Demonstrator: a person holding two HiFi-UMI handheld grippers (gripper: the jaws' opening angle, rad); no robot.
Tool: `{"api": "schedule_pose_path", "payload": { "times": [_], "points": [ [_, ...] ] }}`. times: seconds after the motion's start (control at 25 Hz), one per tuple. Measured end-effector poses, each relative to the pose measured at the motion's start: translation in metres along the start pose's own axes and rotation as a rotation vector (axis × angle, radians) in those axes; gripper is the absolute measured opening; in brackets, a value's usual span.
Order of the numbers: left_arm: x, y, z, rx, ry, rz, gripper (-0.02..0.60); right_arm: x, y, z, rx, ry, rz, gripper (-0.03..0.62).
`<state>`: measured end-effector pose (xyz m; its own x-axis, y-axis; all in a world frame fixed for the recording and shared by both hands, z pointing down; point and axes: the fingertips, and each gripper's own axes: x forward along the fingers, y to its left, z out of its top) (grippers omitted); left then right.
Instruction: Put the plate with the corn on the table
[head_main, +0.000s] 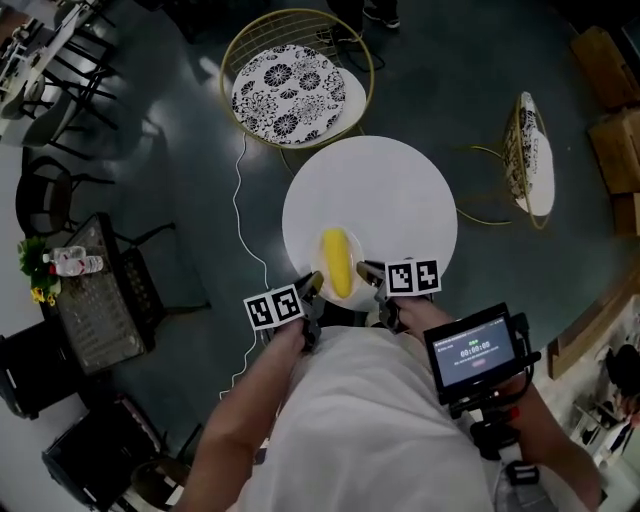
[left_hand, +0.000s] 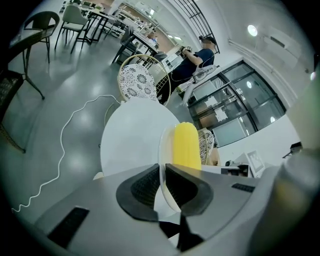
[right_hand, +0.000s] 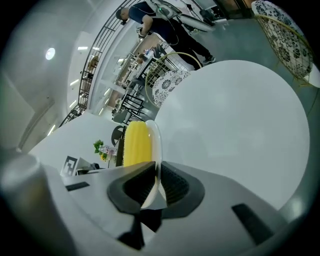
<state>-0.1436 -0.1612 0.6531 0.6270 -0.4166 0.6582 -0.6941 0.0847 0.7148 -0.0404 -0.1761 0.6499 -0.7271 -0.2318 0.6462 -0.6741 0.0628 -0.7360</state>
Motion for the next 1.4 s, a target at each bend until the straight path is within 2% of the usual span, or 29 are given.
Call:
{"api": "schedule_pose_path", "payload": {
  "times": [0.16, 0.44, 0.8, 1.4],
  "points": [
    [0.013, 0.019, 0.009, -0.002, 0.03, 0.016, 0.041, 0.021, -0.009, 0.007, 0.016, 0.009, -0.016, 0.041],
    [0.03, 0.036, 0.032, 0.037, 0.071, 0.021, 0.041, 0.045, -0.021, 0.023, 0.02, 0.003, -0.038, 0.043],
    [0.059, 0.038, 0.06, 0.086, 0.102, 0.028, 0.041, 0.058, -0.038, 0.049, 0.046, -0.039, -0.053, 0.043],
    [0.102, 0.06, 0.084, 0.143, 0.144, 0.083, 0.041, 0.087, -0.068, 0.077, -0.018, -0.056, -0.162, 0.043]
  ]
}}
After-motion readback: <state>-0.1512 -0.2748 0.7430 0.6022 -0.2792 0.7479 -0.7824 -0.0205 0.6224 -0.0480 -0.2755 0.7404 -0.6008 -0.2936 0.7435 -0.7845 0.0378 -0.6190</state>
